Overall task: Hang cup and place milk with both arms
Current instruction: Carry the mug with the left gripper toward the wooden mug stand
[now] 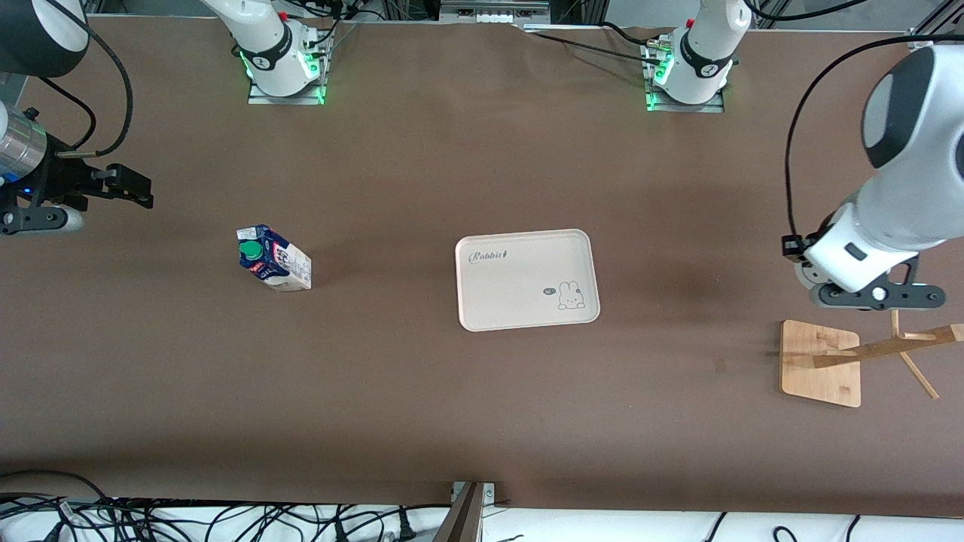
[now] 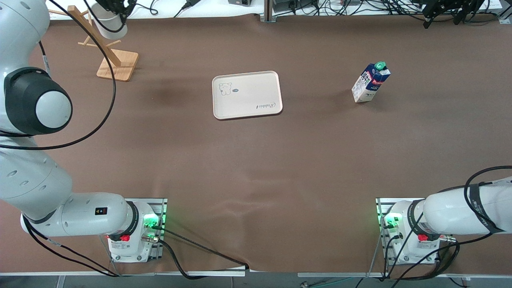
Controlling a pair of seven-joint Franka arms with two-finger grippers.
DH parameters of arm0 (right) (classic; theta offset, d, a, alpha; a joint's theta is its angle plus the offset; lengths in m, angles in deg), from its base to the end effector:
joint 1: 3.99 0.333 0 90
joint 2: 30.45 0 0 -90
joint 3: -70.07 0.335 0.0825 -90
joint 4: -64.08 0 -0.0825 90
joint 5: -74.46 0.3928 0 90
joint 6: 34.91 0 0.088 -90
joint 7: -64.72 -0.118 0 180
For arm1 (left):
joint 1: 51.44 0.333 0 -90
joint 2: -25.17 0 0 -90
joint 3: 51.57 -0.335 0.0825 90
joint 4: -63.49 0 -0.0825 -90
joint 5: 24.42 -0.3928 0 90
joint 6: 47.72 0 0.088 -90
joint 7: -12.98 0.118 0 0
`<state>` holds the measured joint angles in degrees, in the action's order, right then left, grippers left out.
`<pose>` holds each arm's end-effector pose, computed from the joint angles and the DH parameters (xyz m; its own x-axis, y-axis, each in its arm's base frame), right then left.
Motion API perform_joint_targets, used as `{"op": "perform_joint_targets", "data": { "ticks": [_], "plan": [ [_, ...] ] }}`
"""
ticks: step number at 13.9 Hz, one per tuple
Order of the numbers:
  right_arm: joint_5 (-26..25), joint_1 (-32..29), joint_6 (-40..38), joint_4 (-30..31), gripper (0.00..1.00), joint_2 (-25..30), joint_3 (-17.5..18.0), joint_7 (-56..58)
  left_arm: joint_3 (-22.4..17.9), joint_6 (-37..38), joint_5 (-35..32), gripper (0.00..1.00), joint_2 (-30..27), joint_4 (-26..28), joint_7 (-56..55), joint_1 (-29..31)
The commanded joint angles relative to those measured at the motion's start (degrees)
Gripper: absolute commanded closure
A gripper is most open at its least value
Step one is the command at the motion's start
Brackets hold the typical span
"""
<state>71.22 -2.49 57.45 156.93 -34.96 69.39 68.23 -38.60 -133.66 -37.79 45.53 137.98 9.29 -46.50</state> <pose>0.5862 0.0022 0.5669 0.9929 0.0776 -0.0905 0.0825 -0.9953 0.0515 0.6599 -0.0383 0.5431 0.9892 -0.0566 -0.1353 -0.0786 -0.9835 -0.1629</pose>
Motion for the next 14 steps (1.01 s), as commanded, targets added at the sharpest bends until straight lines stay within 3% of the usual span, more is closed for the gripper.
{"op": "perform_joint_targets", "data": {
  "ticks": [1, 4, 14],
  "plan": [
    [-0.5, -1.0, 0.1, 0.2, 0.0, 0.9, 1.0, 0.5, 0.6, -0.2, 4.2, 1.0, -0.2, 0.6, 7.5, 4.2],
    [-0.5, -1.0, 0.1, 0.2, 0.0, 0.9, 1.0, 0.5, 0.6, -3.6, 6.7, 1.0, 0.1, 0.6, 17.2, 5.5],
    [-0.4, -1.0, 0.0, 0.2, 0.0, 0.9, 1.1, 0.5, 0.2, -4.0, 8.5, 1.0, 1.4, 0.4, 23.6, 9.6]
  ]
}}
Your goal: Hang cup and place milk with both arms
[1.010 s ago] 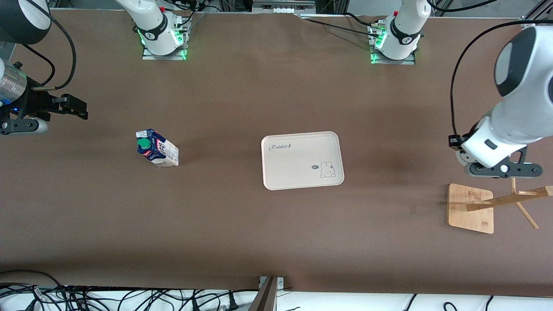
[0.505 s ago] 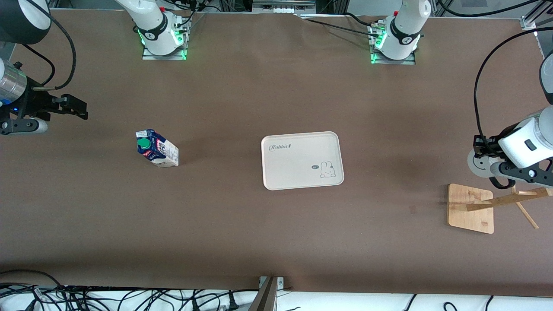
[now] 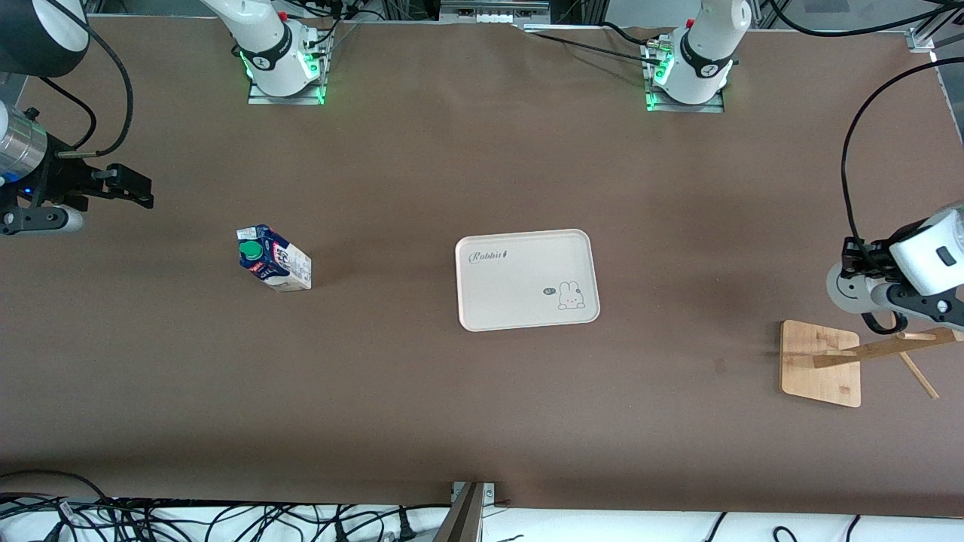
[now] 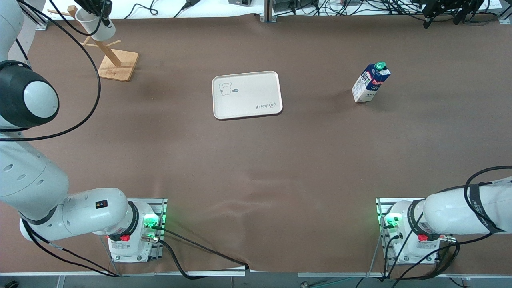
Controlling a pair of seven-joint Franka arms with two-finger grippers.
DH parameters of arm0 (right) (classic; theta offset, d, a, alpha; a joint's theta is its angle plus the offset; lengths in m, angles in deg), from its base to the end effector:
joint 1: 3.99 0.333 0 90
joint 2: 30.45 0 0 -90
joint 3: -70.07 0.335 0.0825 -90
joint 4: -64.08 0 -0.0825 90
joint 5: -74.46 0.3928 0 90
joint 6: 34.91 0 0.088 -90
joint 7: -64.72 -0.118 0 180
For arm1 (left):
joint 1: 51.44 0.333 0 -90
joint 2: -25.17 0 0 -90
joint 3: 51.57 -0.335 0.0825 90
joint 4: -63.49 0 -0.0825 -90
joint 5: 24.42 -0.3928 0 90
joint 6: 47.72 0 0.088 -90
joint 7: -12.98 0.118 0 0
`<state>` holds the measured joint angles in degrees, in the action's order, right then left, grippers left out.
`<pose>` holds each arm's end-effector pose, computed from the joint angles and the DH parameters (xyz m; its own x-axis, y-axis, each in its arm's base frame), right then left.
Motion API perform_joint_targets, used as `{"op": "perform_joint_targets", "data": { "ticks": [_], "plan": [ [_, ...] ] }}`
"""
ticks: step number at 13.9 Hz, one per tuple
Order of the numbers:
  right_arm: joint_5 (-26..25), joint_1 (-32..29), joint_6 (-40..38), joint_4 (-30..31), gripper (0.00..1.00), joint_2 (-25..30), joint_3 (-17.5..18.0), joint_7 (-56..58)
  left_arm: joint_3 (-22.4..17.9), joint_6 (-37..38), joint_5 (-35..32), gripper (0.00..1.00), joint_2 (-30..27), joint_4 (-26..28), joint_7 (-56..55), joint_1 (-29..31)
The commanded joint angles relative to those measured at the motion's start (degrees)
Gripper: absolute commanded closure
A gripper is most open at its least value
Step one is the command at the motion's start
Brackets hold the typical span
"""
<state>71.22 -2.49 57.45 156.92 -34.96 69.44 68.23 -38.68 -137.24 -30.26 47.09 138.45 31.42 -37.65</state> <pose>0.5862 0.0027 0.5670 0.9928 0.0785 -0.0904 0.0834 -0.9952 0.0515 0.6708 0.0493 0.5244 0.9481 -0.2952 -0.1186 -0.2948 -0.9553 0.0206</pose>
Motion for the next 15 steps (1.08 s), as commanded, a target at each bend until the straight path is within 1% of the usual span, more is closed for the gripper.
{"op": "perform_joint_targets", "data": {
  "ticks": [1, 15],
  "plan": [
    [-0.4, -1.0, 0.0, 0.2, 0.0, 0.9, 1.1, 0.4, 0.3, -0.4, 0.8, 1.0, -0.1, -0.1, 1.5, 0.7],
    [-0.4, -1.0, 0.1, 0.0, 0.0, 0.8, 1.0, 0.4, 0.8, -0.3, 0.6, 1.0, -0.1, -0.3, 1.0, -0.1]
  ]
}}
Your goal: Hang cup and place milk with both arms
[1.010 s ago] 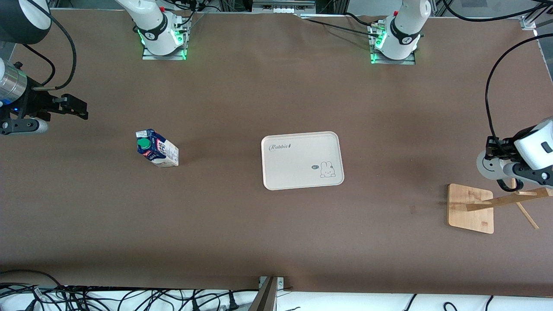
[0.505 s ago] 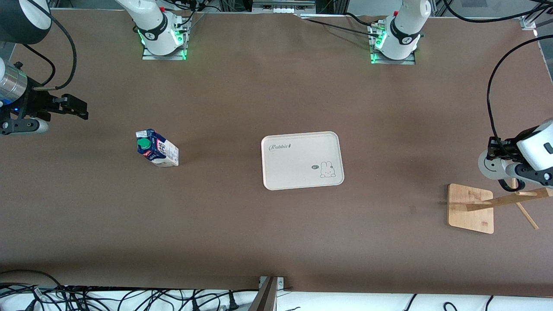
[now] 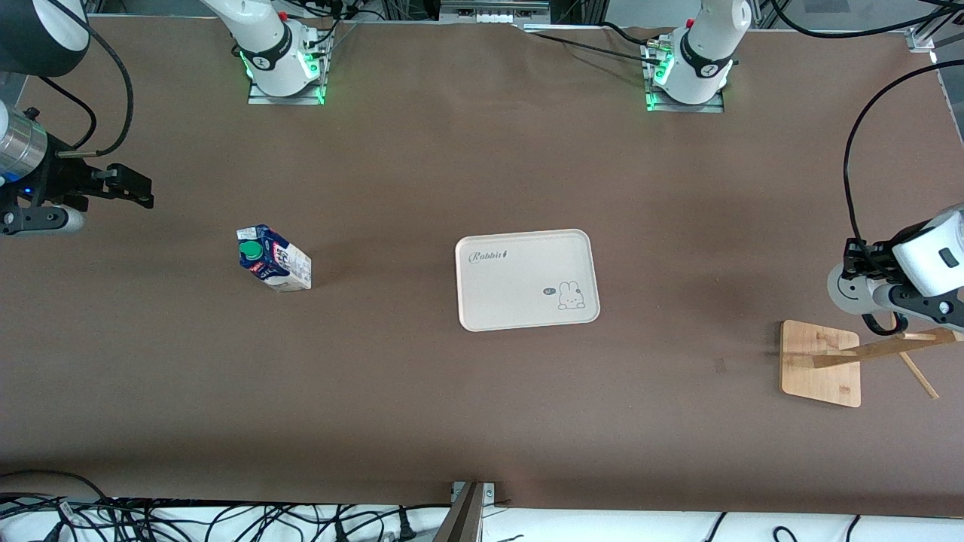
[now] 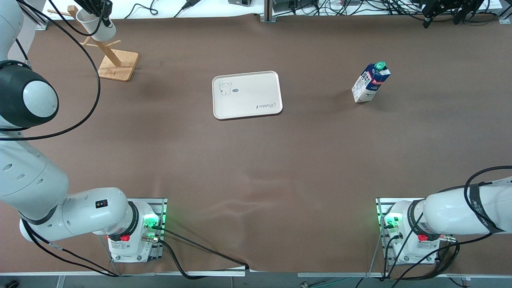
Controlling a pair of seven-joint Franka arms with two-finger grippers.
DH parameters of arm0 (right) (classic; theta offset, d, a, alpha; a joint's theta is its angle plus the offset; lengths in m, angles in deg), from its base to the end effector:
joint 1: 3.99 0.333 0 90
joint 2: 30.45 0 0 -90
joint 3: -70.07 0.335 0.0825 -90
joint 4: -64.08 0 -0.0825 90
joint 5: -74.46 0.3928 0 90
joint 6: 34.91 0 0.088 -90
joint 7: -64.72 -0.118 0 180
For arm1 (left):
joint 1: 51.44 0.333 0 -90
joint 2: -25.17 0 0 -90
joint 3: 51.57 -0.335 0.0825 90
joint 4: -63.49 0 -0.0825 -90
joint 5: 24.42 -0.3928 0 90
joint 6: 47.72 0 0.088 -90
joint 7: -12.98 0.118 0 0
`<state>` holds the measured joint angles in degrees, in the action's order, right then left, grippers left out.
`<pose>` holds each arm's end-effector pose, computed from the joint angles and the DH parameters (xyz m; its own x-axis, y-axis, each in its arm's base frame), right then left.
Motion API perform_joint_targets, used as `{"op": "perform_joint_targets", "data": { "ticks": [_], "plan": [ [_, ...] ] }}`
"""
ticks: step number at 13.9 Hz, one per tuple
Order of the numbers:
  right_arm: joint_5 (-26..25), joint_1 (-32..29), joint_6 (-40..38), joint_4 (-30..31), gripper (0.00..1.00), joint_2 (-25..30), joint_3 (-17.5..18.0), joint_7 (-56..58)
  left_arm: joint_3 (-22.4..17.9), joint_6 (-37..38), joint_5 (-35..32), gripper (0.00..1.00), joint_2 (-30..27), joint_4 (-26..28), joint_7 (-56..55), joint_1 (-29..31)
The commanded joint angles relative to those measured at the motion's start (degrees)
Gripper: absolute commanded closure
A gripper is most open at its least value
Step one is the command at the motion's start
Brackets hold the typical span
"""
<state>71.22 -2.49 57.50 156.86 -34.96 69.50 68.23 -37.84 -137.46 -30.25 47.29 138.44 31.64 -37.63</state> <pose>0.5864 0.0033 0.5676 0.9929 0.0796 -0.0885 0.0844 -0.9951 0.0515 0.6723 0.0415 0.5231 0.9431 -0.3121 -0.1148 -0.3112 -0.9500 0.0265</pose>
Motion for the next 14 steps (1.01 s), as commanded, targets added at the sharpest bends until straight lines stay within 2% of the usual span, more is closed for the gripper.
{"op": "perform_joint_targets", "data": {
  "ticks": [1, 14],
  "plan": [
    [-0.4, -1.0, 0.1, 0.0, 0.0, 0.8, 1.0, 0.4, 0.0, -0.1, 0.6, 1.0, -0.2, -0.3, 0.9, -0.1],
    [-0.4, -1.0, -0.1, 0.0, 0.0, 0.7, 0.8, 0.5, -0.5, 0.0, 0.1, 1.0, -0.5, -0.3, 1.5, 0.8]
  ]
}}
